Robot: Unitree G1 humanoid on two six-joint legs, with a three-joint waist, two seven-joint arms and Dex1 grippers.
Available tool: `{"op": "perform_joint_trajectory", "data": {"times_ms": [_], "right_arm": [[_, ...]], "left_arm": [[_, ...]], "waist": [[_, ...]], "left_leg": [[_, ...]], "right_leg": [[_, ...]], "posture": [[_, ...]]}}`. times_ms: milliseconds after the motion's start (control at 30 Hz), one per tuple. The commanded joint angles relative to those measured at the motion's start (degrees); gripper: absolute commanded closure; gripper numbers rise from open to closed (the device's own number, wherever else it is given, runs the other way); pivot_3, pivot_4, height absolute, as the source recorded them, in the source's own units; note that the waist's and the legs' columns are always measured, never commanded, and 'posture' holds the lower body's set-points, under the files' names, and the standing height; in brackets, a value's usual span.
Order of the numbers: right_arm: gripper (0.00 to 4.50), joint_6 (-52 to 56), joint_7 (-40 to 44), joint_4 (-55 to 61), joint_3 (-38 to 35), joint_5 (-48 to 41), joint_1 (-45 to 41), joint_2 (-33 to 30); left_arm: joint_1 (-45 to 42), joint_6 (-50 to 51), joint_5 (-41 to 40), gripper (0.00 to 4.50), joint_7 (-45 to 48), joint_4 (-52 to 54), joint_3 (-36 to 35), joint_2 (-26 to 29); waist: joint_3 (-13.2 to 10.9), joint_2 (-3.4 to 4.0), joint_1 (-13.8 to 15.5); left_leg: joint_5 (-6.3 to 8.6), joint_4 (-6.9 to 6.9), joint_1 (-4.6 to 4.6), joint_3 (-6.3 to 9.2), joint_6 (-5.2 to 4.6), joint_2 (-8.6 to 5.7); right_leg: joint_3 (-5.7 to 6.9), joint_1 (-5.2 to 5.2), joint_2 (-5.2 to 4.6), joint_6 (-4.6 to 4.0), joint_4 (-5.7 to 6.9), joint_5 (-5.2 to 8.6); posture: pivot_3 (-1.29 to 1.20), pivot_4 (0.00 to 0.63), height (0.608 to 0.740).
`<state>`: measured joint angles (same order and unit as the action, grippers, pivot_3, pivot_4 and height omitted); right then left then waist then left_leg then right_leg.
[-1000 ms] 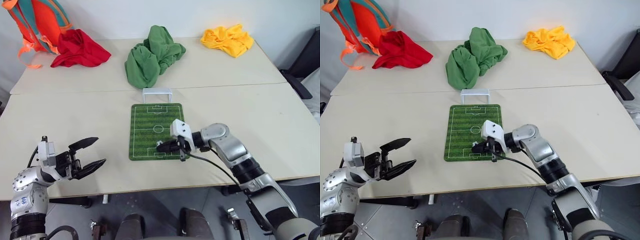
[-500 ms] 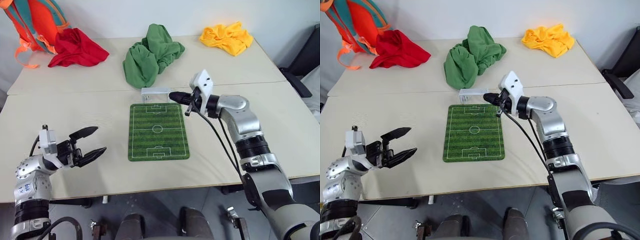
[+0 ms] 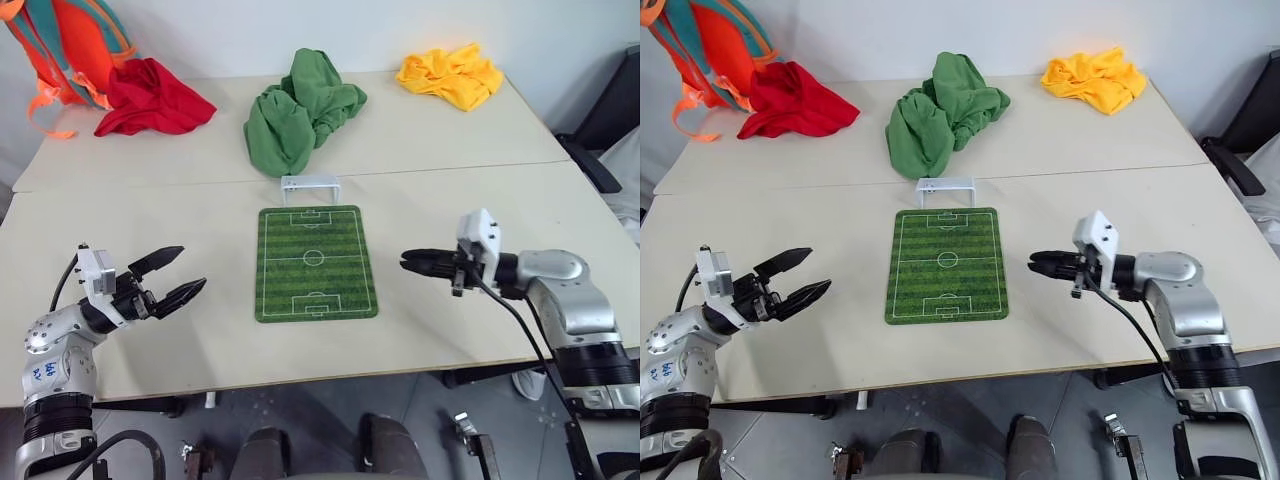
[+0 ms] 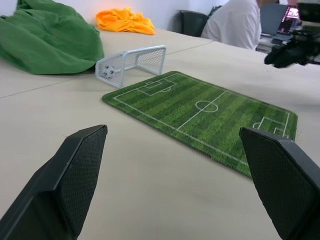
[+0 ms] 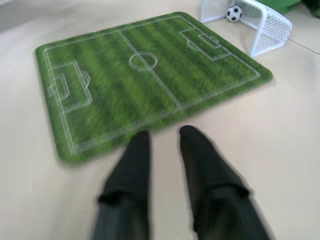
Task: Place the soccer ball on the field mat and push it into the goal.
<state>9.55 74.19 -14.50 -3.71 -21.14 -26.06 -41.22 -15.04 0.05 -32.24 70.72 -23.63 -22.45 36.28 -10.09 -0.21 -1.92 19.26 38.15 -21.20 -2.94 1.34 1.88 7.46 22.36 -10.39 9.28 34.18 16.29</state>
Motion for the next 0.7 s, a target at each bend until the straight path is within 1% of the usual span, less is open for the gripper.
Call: {"op": "perform_joint_trajectory", "data": {"times_ms": [33,133,167,267,300,400,600,700], "right_arm": [[2.32,-6.68,5.94,-6.17,-3.42,-1.10,1.70,-3.16],[1.35,-11.10,7.52,-11.99,-4.75,-0.52,1.56,-4.53],[1.04,-12.60,7.35,-14.15,-6.56,-1.68,1.04,-4.26],[0.13,-17.23,4.54,-19.08,-9.34,-1.47,-0.66,-3.98],[0.05,-17.80,4.24,-19.80,-9.64,-1.25,-0.86,-4.06],[0.05,-17.78,4.77,-18.87,-10.73,-1.98,0.76,-4.49],[0.05,-13.49,5.08,-10.51,-12.58,-3.97,8.81,-6.10],[0.05,-12.62,3.40,-7.22,-13.08,-4.00,11.59,-6.10]], "left_arm": [[0.47,0.43,-1.28,0.00,1.57,0.13,-1.84,2.31],[0.25,0.55,-1.33,0.00,2.50,-0.86,-2.33,3.56],[0.35,0.47,-1.43,0.00,3.19,-1.35,-2.76,4.15],[0.45,0.52,-1.63,0.00,4.54,-2.41,-3.53,5.17],[0.49,0.11,-1.63,0.00,5.08,-2.64,-3.65,5.25],[1.21,0.09,-2.10,0.00,6.30,-2.43,-4.15,5.25],[3.31,1.25,-3.08,0.00,6.87,-1.22,-4.14,4.61],[3.94,0.60,-3.15,0.00,7.55,-1.02,-4.24,4.53]], "waist": [[0.00,0.00,0.21],[0.00,0.00,0.20],[0.00,0.00,0.18],[0.00,0.00,0.21],[0.00,0.00,0.18],[0.00,0.00,0.23],[0.00,0.00,0.50],[0.00,0.00,0.44]], "left_leg": [[0.00,0.01,0.00,0.00,0.00,0.00],[0.00,0.02,0.01,-0.01,0.00,0.00],[0.00,0.02,0.01,-0.02,0.00,0.00],[0.00,0.03,0.02,-0.04,0.00,0.00],[0.00,0.03,0.02,-0.03,0.00,0.00],[0.00,0.04,0.03,-0.03,0.01,0.02],[0.00,0.02,-0.01,-0.02,0.00,0.02],[0.00,0.08,0.01,-0.03,0.00,0.02]], "right_leg": [[-0.01,0.00,0.00,0.00,0.00,0.00],[-0.01,0.00,-0.01,0.00,0.02,0.00],[-0.02,0.00,-0.01,0.00,0.01,0.00],[-0.03,0.01,-0.01,0.00,0.02,0.00],[-0.03,0.00,-0.01,0.00,0.03,0.00],[-0.03,0.00,-0.01,0.00,0.05,0.00],[0.00,0.01,-0.02,0.00,0.02,0.00],[-0.03,-0.01,-0.02,0.00,0.07,0.00]], "posture": [[0.00,0.150,0.740],[0.00,0.150,0.740],[0.00,0.150,0.740],[0.00,0.150,0.740],[0.00,0.150,0.740],[0.00,0.150,0.740],[0.00,0.150,0.740],[0.00,0.150,0.740]]}}
